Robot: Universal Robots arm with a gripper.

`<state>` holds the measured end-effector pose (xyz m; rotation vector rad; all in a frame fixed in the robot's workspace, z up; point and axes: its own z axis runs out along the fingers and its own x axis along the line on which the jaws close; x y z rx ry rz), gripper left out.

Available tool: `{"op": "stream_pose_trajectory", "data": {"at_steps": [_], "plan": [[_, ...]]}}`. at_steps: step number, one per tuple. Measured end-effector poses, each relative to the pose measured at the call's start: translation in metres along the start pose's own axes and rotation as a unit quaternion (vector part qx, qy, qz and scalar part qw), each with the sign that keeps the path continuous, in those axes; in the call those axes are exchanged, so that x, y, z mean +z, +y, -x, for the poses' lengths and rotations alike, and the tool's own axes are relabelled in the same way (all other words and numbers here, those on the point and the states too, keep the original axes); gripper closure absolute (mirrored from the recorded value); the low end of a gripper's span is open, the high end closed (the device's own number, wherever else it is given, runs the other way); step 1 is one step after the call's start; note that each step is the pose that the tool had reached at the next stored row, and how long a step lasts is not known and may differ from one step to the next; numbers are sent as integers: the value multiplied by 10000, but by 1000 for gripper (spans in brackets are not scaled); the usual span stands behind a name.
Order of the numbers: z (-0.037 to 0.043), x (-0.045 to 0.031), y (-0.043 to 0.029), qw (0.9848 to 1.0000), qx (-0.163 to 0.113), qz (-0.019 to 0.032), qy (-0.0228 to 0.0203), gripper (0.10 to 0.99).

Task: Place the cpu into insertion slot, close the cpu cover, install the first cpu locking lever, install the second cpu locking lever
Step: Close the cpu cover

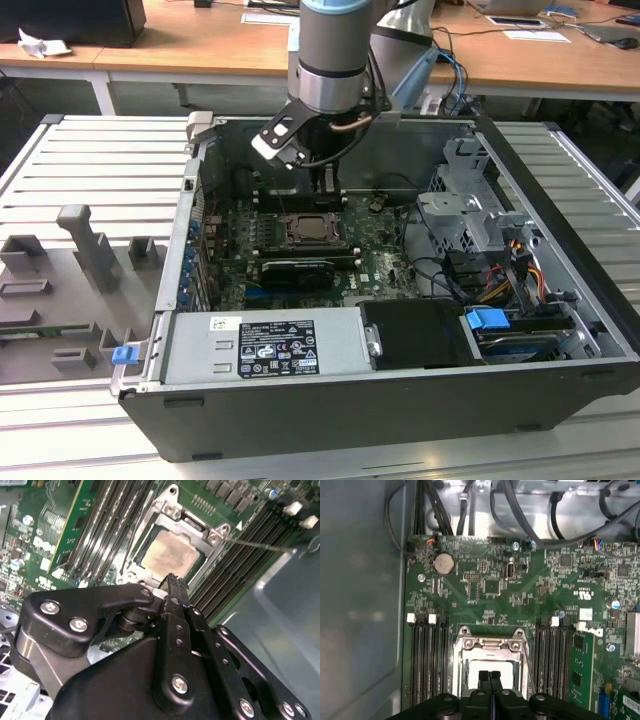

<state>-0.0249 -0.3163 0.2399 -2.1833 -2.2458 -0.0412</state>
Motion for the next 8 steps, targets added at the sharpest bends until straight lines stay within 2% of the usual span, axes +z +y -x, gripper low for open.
{"op": "stream_pose_trajectory", "data": {"at_steps": [8], "plan": [[-3,20,-64,10000,-1,11,0,980]]}}
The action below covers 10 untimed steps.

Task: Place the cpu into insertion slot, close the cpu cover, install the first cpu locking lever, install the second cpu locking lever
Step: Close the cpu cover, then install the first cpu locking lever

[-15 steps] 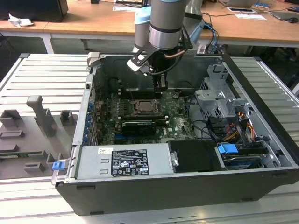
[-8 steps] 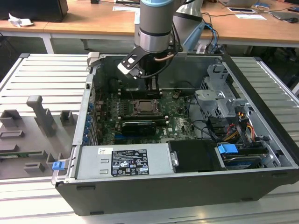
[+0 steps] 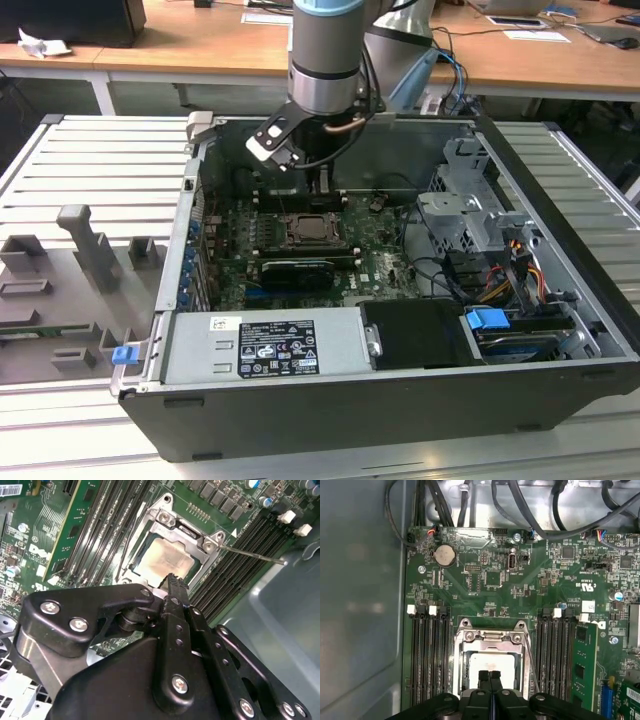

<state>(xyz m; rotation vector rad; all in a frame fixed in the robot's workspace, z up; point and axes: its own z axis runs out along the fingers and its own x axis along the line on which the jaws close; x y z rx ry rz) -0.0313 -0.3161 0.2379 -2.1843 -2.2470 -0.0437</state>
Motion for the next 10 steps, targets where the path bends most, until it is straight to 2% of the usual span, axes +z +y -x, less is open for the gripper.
{"op": "stream_pose_trajectory", "data": {"at_steps": [10], "plan": [[0,0,-24,10000,-1,-1,-1,980]]}}
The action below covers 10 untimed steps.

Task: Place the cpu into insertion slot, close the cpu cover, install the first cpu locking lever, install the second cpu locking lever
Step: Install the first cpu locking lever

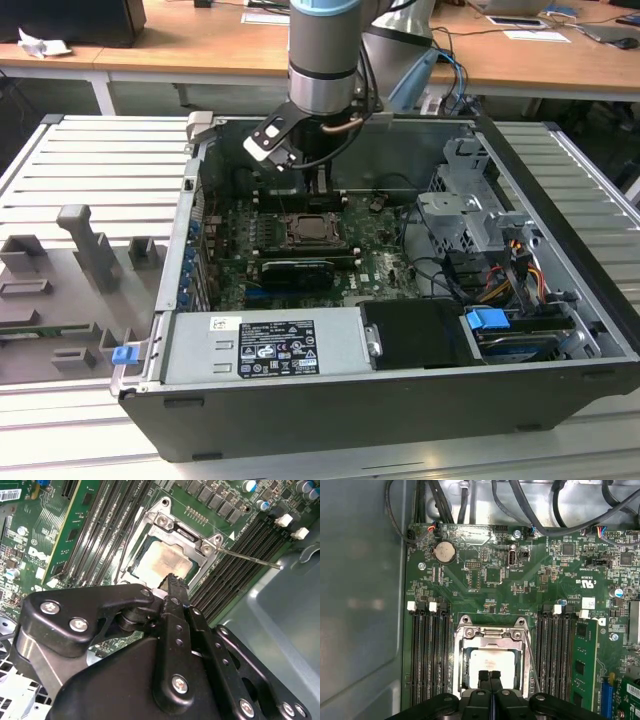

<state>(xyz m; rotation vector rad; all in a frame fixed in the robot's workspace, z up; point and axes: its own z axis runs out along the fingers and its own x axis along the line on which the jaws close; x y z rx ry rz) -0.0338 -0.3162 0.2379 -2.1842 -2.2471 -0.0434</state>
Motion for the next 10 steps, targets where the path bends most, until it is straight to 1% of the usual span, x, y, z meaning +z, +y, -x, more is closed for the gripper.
{"op": "stream_pose_trajectory", "data": {"at_steps": [3,7,9,10], "plan": [[0,-13,0,10000,1,-1,-7,980],[-3,-72,1,10000,0,0,-10,980],[-7,-113,1,10000,1,-1,-25,980],[-9,-159,2,10000,-1,-1,-37,980]]}}
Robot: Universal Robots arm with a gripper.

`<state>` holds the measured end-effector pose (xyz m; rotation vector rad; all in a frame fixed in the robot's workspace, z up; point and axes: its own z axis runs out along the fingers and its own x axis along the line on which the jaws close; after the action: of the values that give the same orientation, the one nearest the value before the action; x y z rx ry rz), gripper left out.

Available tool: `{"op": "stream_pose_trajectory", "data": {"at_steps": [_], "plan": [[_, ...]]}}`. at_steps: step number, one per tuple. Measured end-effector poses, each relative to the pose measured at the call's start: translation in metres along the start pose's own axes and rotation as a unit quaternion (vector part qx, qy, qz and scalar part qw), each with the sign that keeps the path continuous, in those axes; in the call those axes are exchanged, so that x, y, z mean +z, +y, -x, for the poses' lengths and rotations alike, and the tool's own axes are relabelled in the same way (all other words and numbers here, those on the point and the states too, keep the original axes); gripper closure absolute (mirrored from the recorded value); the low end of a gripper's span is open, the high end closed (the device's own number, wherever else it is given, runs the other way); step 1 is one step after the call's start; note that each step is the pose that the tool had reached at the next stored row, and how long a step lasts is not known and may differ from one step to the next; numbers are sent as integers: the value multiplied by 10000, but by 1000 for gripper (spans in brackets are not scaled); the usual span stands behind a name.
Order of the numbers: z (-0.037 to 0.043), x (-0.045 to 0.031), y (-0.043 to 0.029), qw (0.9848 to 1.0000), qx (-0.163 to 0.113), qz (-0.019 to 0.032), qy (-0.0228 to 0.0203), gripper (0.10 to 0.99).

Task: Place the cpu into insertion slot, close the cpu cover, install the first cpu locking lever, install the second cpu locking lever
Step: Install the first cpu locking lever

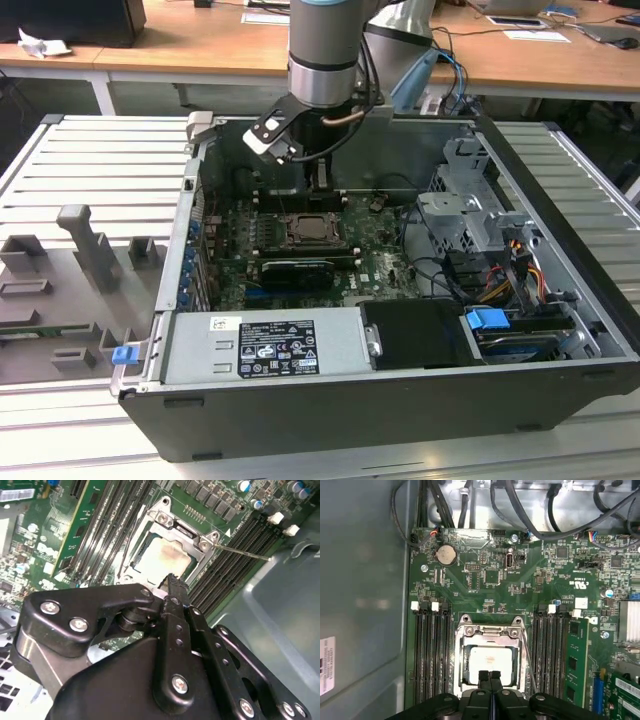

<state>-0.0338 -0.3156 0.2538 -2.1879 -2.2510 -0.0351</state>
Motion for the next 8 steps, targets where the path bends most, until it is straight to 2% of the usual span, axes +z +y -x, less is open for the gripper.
{"op": "stream_pose_trajectory", "data": {"at_steps": [3,5,8], "plan": [[-4,-224,3,10000,0,-1,-40,980],[-6,-308,4,10000,-7,-2,-59,980],[-6,-313,3,9997,-247,-4,-64,980]]}}
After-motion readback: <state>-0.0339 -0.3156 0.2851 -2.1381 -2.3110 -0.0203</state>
